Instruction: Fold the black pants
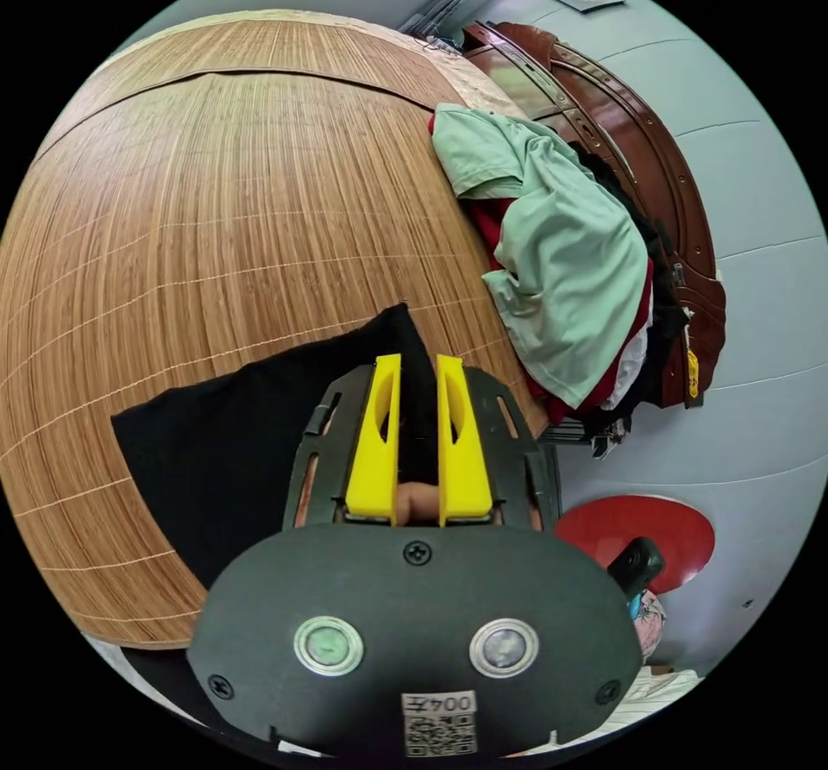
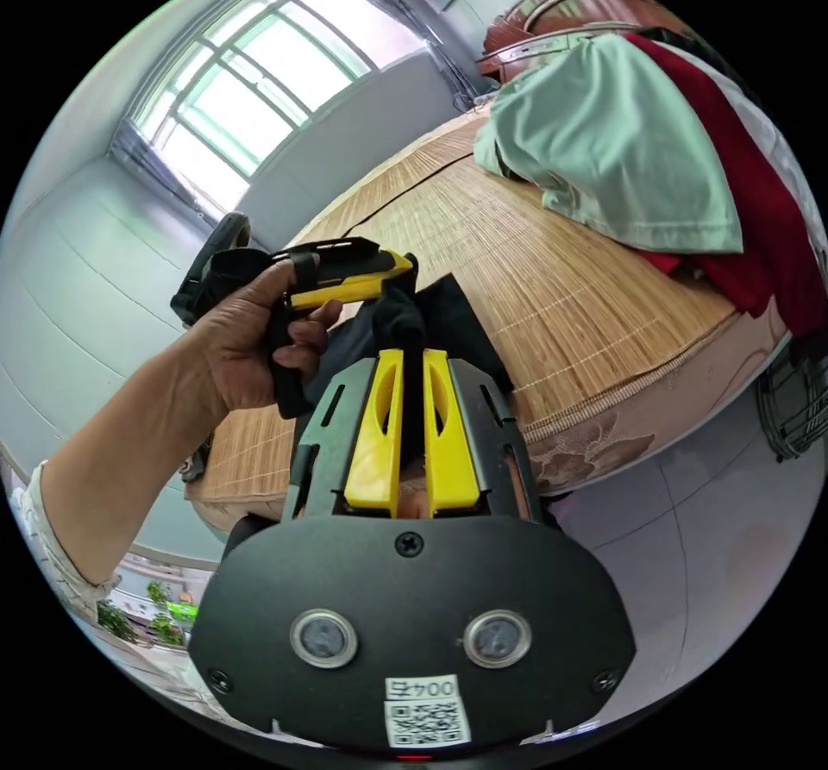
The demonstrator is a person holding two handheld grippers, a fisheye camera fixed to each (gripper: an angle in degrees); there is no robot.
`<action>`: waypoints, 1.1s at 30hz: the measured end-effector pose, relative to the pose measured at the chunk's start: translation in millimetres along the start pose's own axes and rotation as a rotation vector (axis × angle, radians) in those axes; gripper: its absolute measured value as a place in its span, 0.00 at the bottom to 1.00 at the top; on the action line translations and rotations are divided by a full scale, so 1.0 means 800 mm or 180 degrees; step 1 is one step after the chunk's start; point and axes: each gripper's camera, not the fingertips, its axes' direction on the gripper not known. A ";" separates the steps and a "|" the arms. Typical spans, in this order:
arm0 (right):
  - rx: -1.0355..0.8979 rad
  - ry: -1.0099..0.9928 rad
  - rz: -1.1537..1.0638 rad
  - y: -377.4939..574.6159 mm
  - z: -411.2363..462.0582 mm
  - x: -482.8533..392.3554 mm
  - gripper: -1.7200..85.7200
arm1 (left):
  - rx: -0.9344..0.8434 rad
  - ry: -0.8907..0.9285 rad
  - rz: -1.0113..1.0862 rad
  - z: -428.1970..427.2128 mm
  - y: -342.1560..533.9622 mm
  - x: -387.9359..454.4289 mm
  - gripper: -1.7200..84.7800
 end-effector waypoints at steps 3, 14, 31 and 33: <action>-0.0045 -0.0131 0.0247 -0.015 -0.001 0.038 0.08 | 0.0074 0.0165 0.0045 -0.012 0.001 0.011 0.10; -0.0009 0.0013 0.0688 -0.039 -0.030 0.090 0.09 | 0.0440 -0.0050 0.0268 -0.101 0.057 0.007 0.10; -0.0703 -0.0101 0.0042 -0.169 0.017 0.108 0.19 | 0.0780 -0.0444 -0.0169 -0.141 0.230 -0.064 0.13; -0.0965 0.0157 0.0006 -0.177 0.051 0.099 0.19 | 0.0785 -0.0523 -0.0093 -0.143 0.236 -0.058 0.14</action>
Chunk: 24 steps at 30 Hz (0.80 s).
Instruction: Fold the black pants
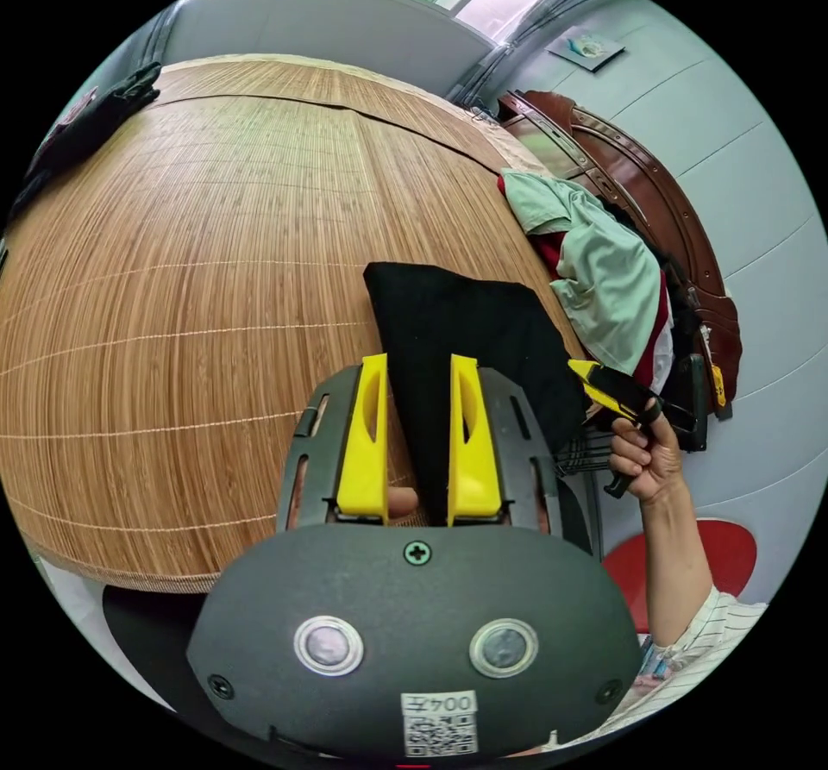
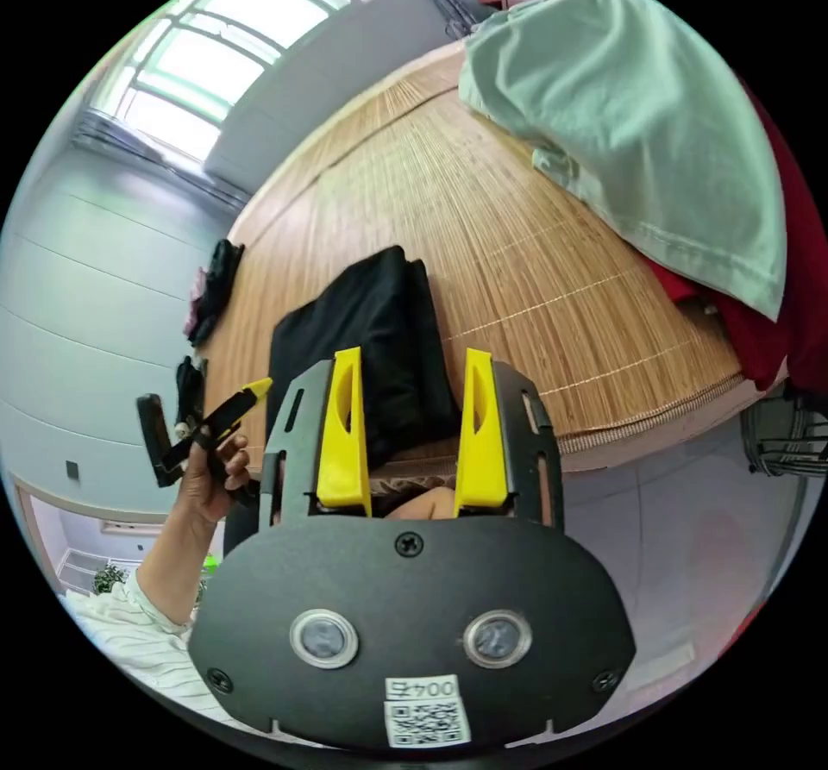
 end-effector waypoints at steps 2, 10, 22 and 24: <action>-0.0221 0.0046 -0.0072 -0.004 0.032 -0.016 0.14 | 0.0085 -0.0086 0.0067 -0.011 0.003 0.004 0.14; -0.0275 -0.0139 -0.0604 0.033 0.117 -0.136 0.09 | 0.0280 -0.0252 0.0153 -0.069 0.031 -0.029 0.12; 0.0218 0.0412 -0.1121 0.098 0.092 -0.285 0.07 | 0.0116 -0.0500 0.0930 -0.092 0.019 -0.059 0.03; 0.0146 0.0385 -0.1236 0.109 0.104 -0.303 0.05 | -0.0231 -0.0597 0.1138 -0.052 0.015 -0.048 0.03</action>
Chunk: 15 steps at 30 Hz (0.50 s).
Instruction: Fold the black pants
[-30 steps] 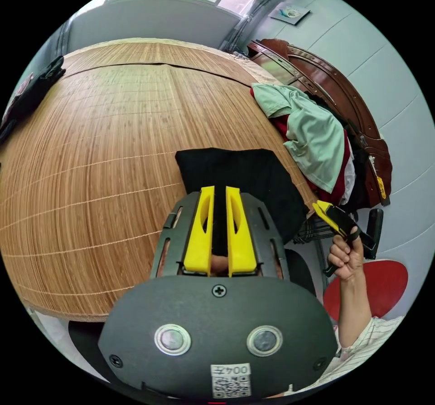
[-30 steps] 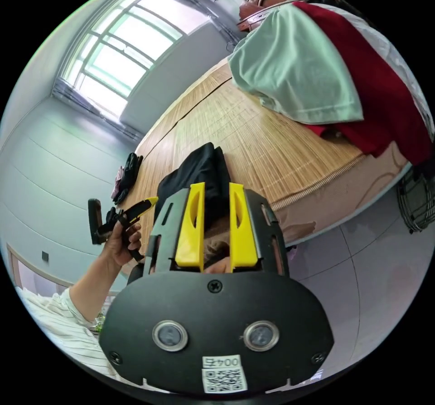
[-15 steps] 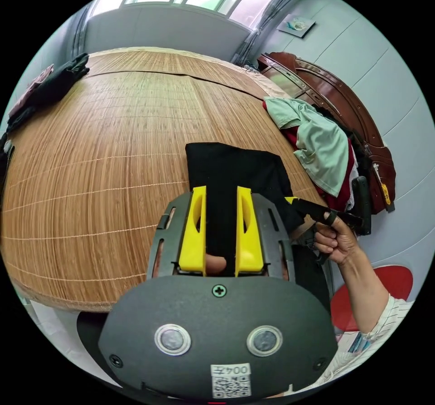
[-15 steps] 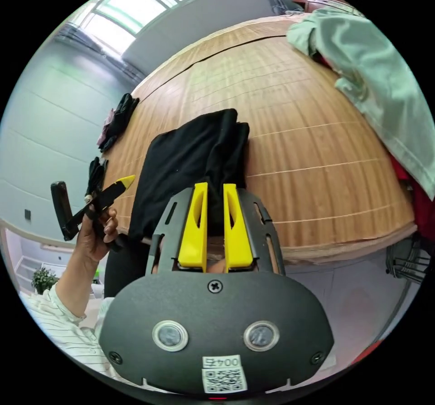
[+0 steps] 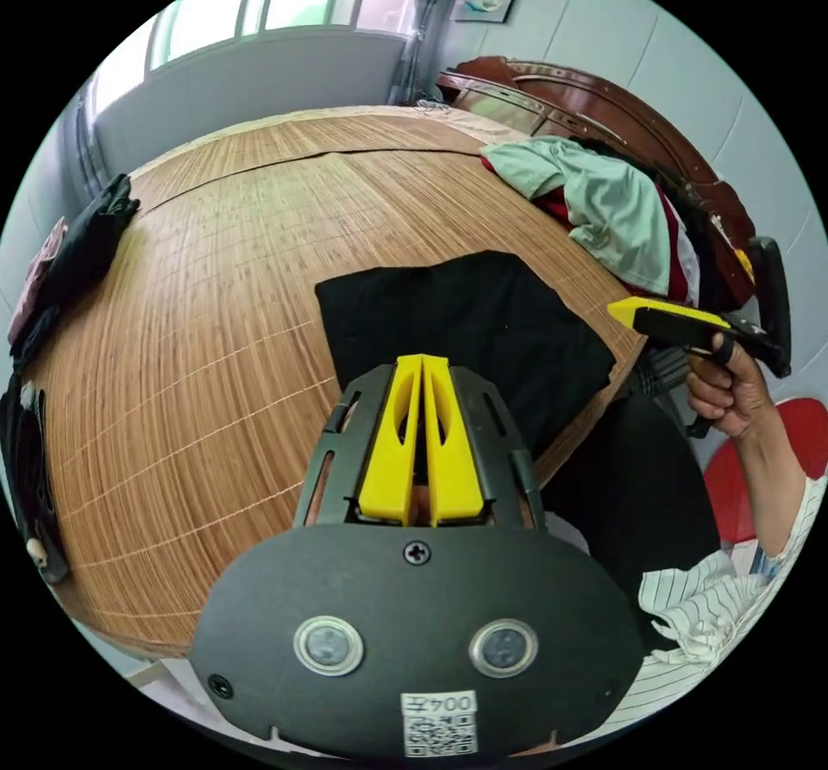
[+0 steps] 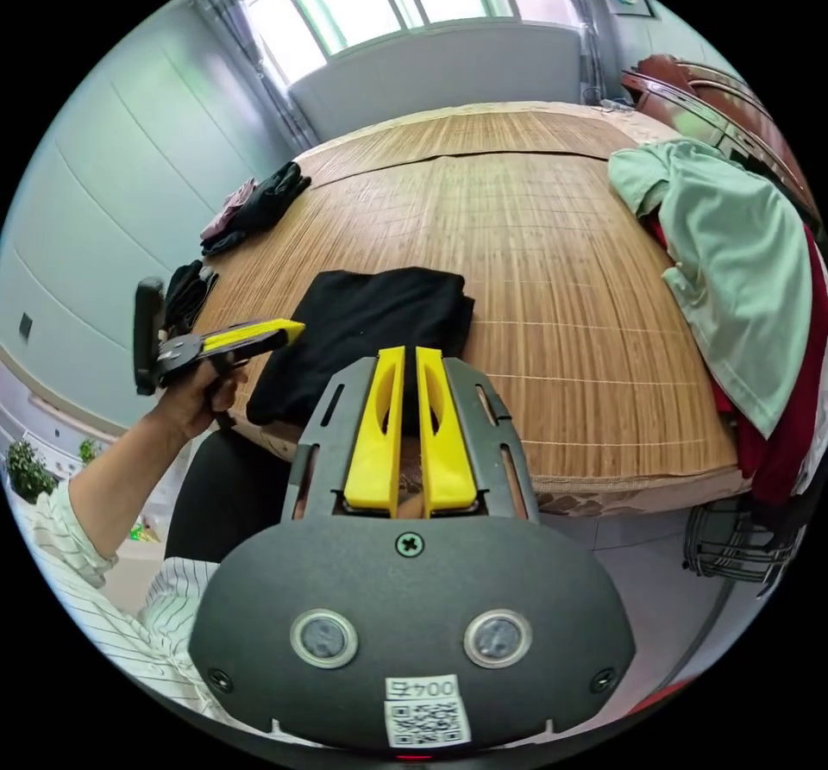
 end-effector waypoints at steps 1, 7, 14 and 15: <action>-0.0085 -0.0043 -0.0070 0.004 0.013 -0.013 0.04 | -0.0055 -0.0035 -0.0005 0.007 0.000 0.002 0.03; -0.0378 0.0034 -0.0206 0.036 0.053 -0.032 0.04 | 0.0044 0.0564 -0.0725 0.004 0.027 -0.026 0.02; -0.0162 -0.0060 -0.0165 0.094 0.004 -0.025 0.08 | 0.0588 0.0442 -0.0805 -0.051 0.010 -0.019 0.02; -0.0168 -0.0082 -0.0173 0.096 0.008 -0.028 0.08 | 0.0474 0.0489 -0.0748 -0.041 -0.008 -0.012 0.02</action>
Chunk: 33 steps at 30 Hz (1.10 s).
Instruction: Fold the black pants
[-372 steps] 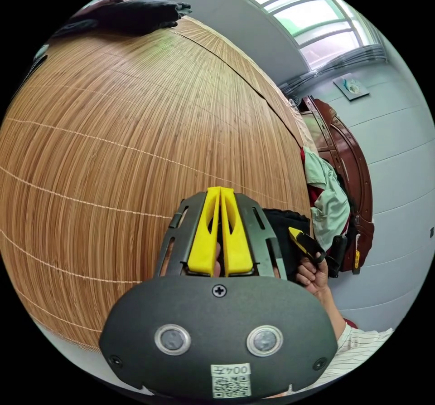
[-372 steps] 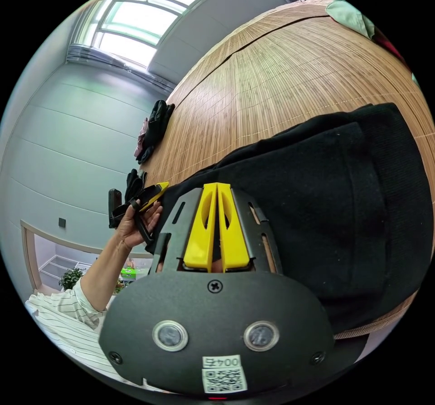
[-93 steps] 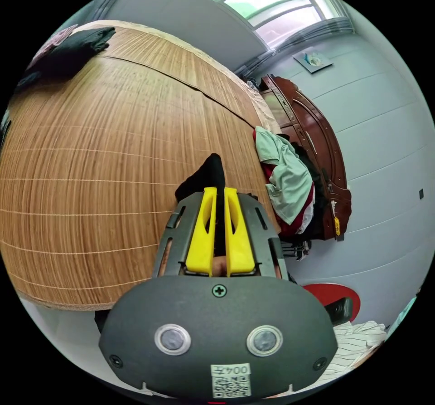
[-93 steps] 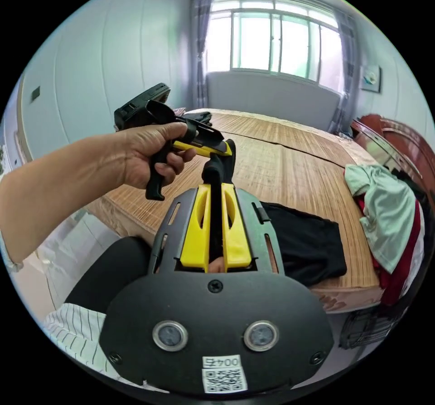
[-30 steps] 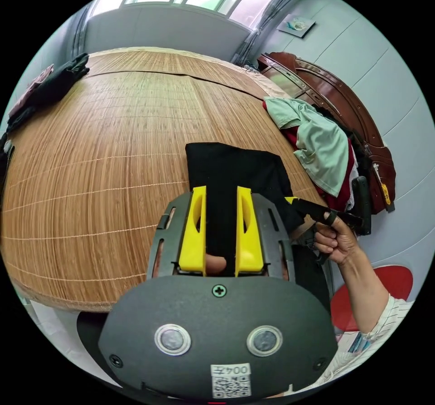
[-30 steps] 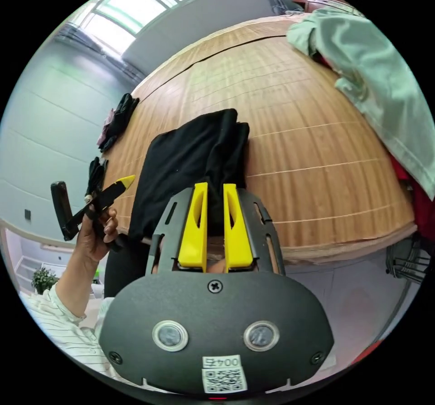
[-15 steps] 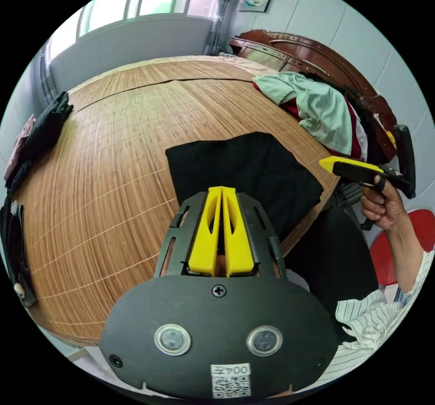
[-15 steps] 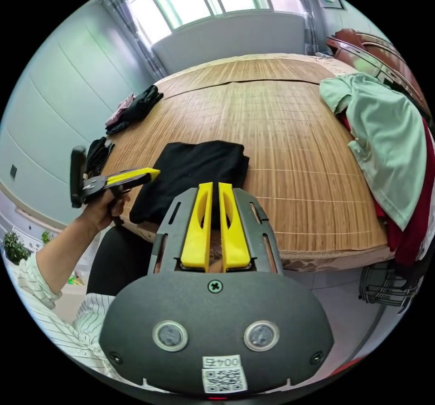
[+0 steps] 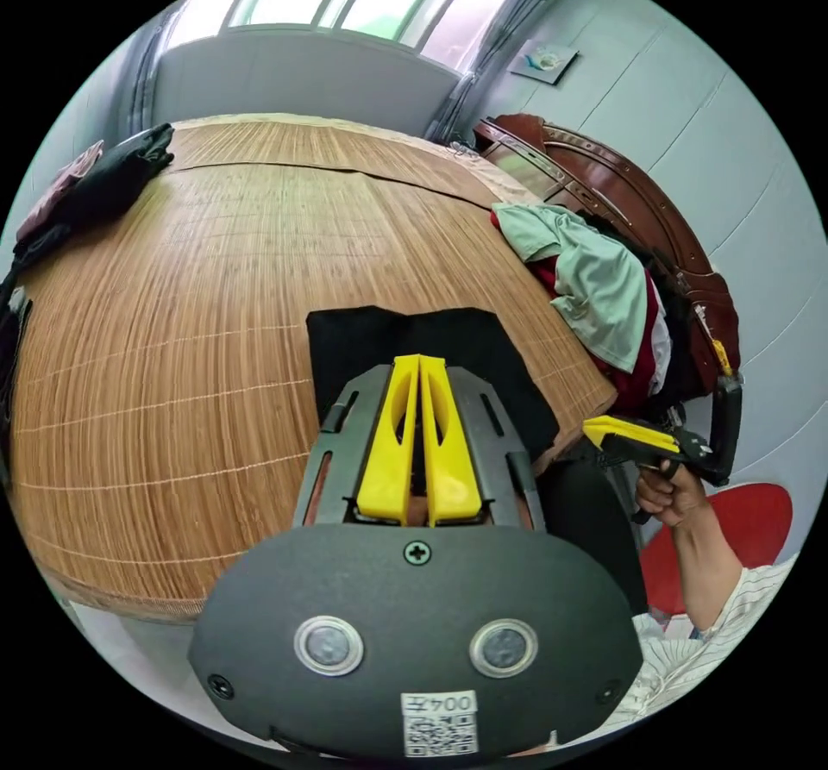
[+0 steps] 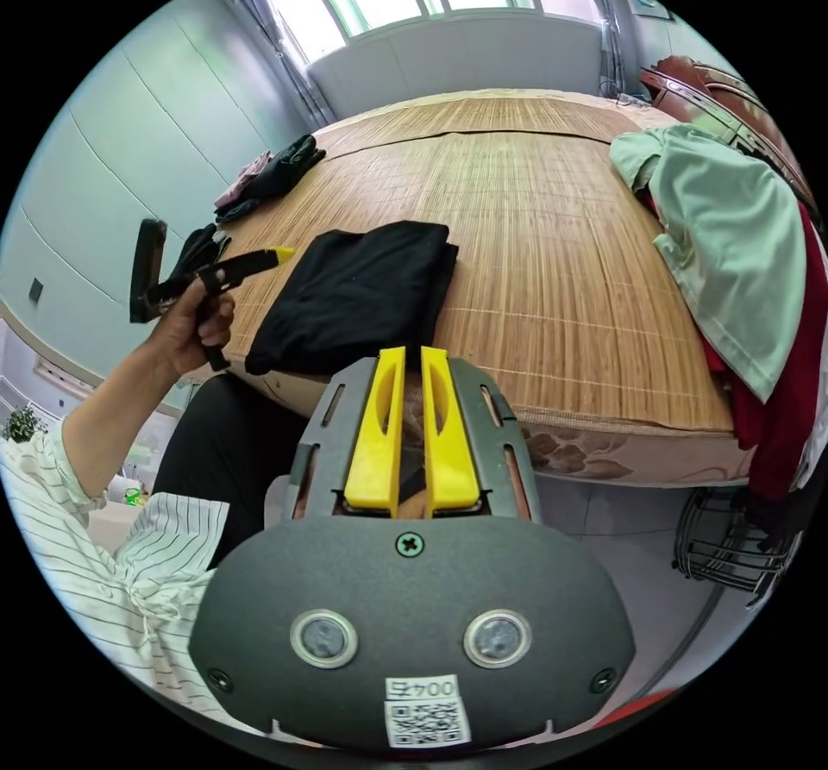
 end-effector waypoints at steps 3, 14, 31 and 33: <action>0.0005 -0.0075 0.0009 0.003 0.024 -0.020 0.11 | -0.0280 0.0145 0.0098 0.036 -0.034 0.029 0.02; -0.0031 0.0053 -0.0104 0.007 0.085 -0.072 0.08 | -0.0654 0.0025 0.0454 0.122 -0.111 0.101 0.02; 0.0070 0.0396 -0.0243 0.007 0.060 -0.142 0.01 | -0.0233 -0.0188 0.0891 -0.001 -0.045 0.072 0.02; 0.0086 0.0481 -0.0365 -0.009 0.061 -0.162 0.01 | -0.0268 -0.0406 0.0846 -0.018 0.002 0.049 0.02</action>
